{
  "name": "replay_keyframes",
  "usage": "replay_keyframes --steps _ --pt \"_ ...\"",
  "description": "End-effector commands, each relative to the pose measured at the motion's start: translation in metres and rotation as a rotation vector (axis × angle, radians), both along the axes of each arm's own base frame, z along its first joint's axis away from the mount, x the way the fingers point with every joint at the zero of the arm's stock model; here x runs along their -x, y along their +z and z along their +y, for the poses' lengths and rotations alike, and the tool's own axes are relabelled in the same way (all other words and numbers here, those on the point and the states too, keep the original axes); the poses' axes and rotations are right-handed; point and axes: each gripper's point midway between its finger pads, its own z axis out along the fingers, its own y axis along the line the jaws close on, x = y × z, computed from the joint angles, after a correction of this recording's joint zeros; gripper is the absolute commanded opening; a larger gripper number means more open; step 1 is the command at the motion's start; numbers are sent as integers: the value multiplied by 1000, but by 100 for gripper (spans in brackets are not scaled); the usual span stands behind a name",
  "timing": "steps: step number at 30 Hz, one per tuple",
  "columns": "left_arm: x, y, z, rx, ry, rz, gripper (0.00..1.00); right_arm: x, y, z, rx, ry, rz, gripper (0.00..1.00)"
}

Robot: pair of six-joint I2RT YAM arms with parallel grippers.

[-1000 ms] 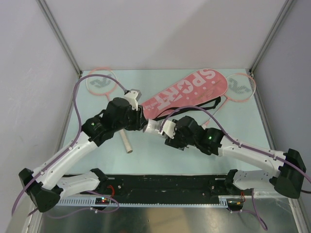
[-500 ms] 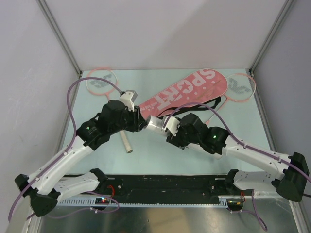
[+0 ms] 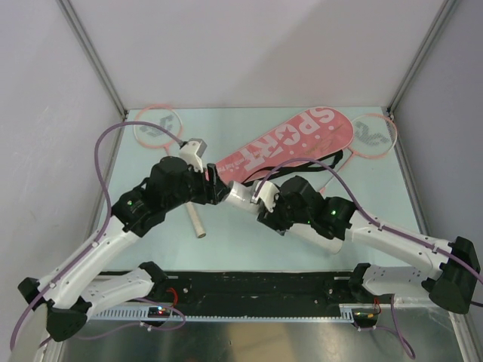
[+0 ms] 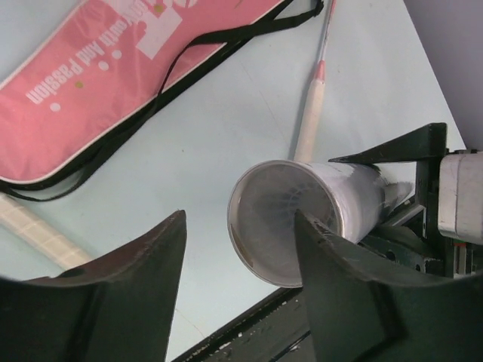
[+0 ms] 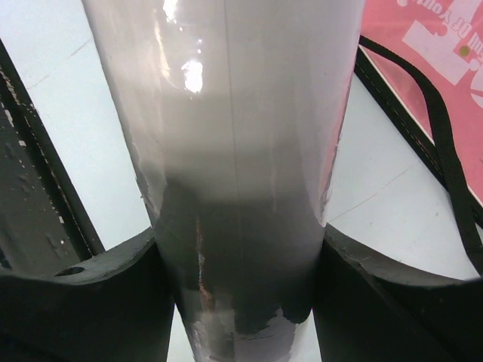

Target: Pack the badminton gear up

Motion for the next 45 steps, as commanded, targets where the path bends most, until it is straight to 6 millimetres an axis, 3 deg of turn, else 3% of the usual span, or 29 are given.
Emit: replay_keyframes --steps 1,5,8,14,21,25,33,40,45 --pt "5 48 0 85 -29 -107 70 -12 88 35 -281 36 -132 64" --pt "4 88 8 116 -20 -220 85 -9 92 35 -313 32 -105 64" --pt "10 109 6 158 -53 -275 90 -7 98 39 -358 32 -76 64" --pt "17 125 -7 271 -111 -334 92 -13 113 46 -467 -23 -22 63" --pt "16 127 -17 346 -140 -378 96 -14 118 55 -521 -42 48 61" --pt "7 117 -25 339 -146 -382 96 -12 124 62 -573 -49 95 60" --pt "-17 95 -29 364 -36 -327 86 -15 139 74 -684 -103 151 61" --pt "-18 91 -42 446 -57 -296 76 -19 138 83 -719 -146 189 64" --pt "-21 87 -45 468 -51 -298 77 -21 139 88 -747 -162 215 66"
